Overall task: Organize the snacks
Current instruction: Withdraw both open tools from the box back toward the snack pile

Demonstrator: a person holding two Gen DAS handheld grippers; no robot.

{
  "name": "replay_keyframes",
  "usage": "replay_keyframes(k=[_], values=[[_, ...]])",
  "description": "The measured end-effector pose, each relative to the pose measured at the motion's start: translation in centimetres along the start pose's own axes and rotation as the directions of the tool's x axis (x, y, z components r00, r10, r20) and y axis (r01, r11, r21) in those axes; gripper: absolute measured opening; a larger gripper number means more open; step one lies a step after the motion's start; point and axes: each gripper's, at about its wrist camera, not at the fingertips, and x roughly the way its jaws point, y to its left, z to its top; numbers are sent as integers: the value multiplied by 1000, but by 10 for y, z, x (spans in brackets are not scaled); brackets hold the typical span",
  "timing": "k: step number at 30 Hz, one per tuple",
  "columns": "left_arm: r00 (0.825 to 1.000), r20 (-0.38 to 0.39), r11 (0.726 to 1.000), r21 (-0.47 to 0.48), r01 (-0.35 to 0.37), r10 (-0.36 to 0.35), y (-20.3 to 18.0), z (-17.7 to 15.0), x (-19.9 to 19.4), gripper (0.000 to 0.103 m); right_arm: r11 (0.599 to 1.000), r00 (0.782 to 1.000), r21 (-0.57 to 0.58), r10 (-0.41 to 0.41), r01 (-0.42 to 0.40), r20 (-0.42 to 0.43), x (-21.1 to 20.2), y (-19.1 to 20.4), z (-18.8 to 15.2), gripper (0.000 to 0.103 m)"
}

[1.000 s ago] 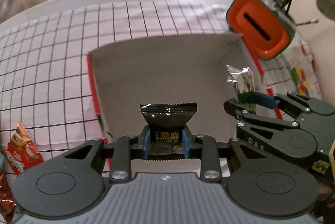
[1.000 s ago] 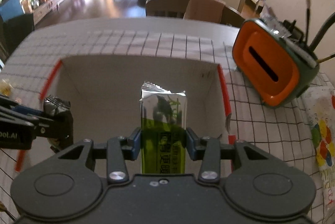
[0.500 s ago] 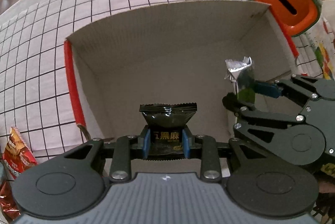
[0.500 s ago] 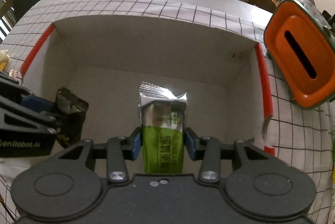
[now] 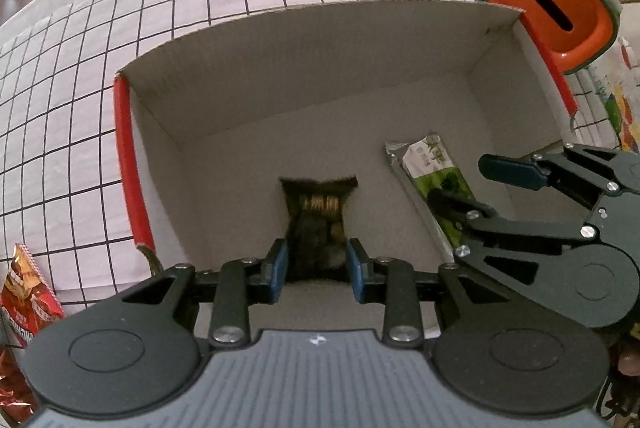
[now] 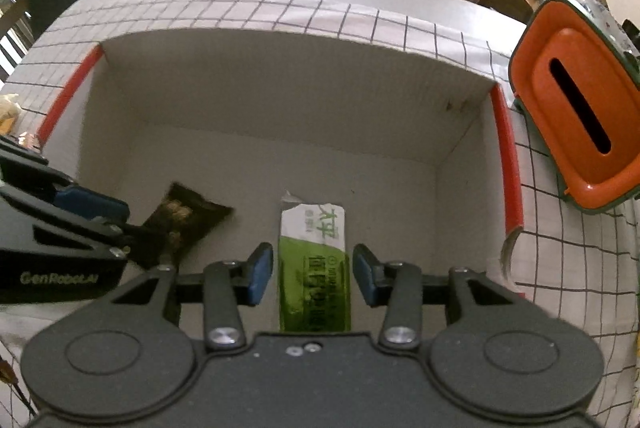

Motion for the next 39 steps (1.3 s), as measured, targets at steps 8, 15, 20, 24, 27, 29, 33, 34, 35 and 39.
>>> replay_keyframes(k=[8, 15, 20, 24, 27, 29, 33, 34, 35, 39], values=[[996, 86, 1000, -12, 27, -26, 4, -7, -31, 49, 1000, 998, 5, 20, -20, 68, -27, 0, -6, 55], [987, 153, 998, -34, 44, -38, 14, -21, -57, 56, 1000, 992, 12, 23, -24, 120, -51, 2, -7, 64], [978, 203, 998, -44, 52, -42, 27, -33, -73, 59, 1000, 986, 17, 20, -24, 164, -71, 9, -7, 71], [967, 249, 997, -46, 62, -49, 38, -42, -88, 63, 999, 978, 17, 23, -28, 208, -86, 19, -8, 79], [956, 288, 997, -41, 66, -52, 47, -49, -102, 67, 999, 969, 18, 40, -46, 245, -97, 26, -9, 84], [948, 312, 997, -32, 72, -59, 53, -55, -110, 68, 999, 964, 20, 43, -50, 263, -103, 31, -10, 86], [936, 345, 997, -22, 78, -66, 66, -68, -125, 74, 996, 956, 46, 63, -80, 285, -113, 42, -12, 92], [933, 355, 997, -22, 79, -66, 70, -71, -128, 75, 995, 955, 50, 63, -81, 290, -115, 46, -13, 94], [929, 363, 997, -22, 79, -66, 75, -75, -131, 77, 995, 953, 54, 64, -84, 297, -118, 51, -13, 96], [914, 399, 996, -11, 85, -74, 92, -92, -144, 78, 993, 942, 57, 81, -105, 327, -127, 71, -16, 101]])
